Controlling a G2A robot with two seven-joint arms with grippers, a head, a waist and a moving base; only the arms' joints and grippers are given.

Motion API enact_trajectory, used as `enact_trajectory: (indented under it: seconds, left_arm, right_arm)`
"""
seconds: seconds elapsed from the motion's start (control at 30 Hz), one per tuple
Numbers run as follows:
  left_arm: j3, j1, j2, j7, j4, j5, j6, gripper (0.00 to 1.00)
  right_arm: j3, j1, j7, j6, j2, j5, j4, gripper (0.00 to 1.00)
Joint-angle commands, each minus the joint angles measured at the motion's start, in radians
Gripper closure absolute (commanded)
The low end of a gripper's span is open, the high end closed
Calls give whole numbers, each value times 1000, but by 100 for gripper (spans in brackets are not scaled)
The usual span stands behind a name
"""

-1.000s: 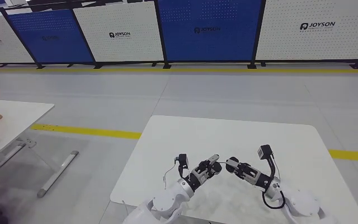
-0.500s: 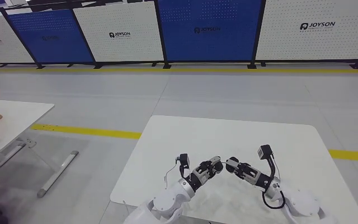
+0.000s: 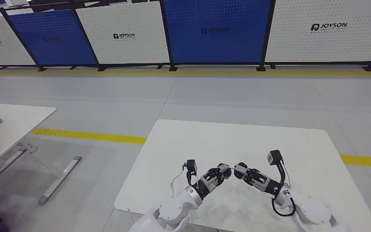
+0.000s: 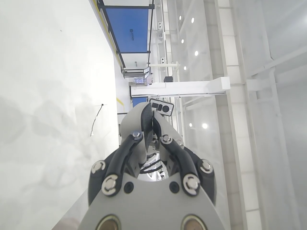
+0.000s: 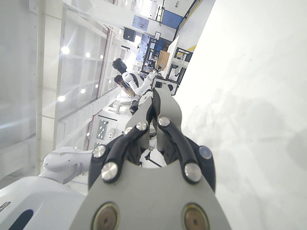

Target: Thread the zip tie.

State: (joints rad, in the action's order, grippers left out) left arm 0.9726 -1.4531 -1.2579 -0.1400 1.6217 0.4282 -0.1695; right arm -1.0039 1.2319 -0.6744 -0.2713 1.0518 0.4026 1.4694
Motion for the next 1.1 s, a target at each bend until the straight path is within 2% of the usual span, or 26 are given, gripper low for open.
enact_trajectory:
  seconds: [0.0,0.07,0.13,0.27,0.83,0.87,0.9,0.93,0.97,1.07]
  left_arm:
    - [2,-2,0,-1,2,0,-2,70]
    - [5,-4,0,-2,3,1,-2,69]
    - [7,-6,1,-3,4,1,-2,72]
    - [10,-9,1,-6,6,-4,-4,100]
    - [10,-16,0,4,8,-50,-21,100]
    - [10,-17,0,5,9,-53,-21,100]
    - [10,-18,0,6,10,-55,-21,100]
    - [10,-19,0,9,12,-56,-19,100]
    - [12,-20,0,10,15,-56,-18,100]
    - [21,-26,1,14,24,-50,-12,100]
  right_arm:
    - [0,0,0,0,0,0,0,100]
    - [0,0,0,0,0,0,0,100]
    - [0,0,0,0,0,0,0,100]
    - [0,0,0,0,0,0,0,100]
    - [-2,9,13,10,1,-7,13,100]
    - [-4,11,12,15,1,-11,16,84]
    - [-7,13,8,18,1,-12,21,62]
    - [-12,17,0,21,0,-10,26,25]
    - [-17,21,-4,22,0,-9,30,0]
    - [-43,38,-19,26,-5,-8,46,0]
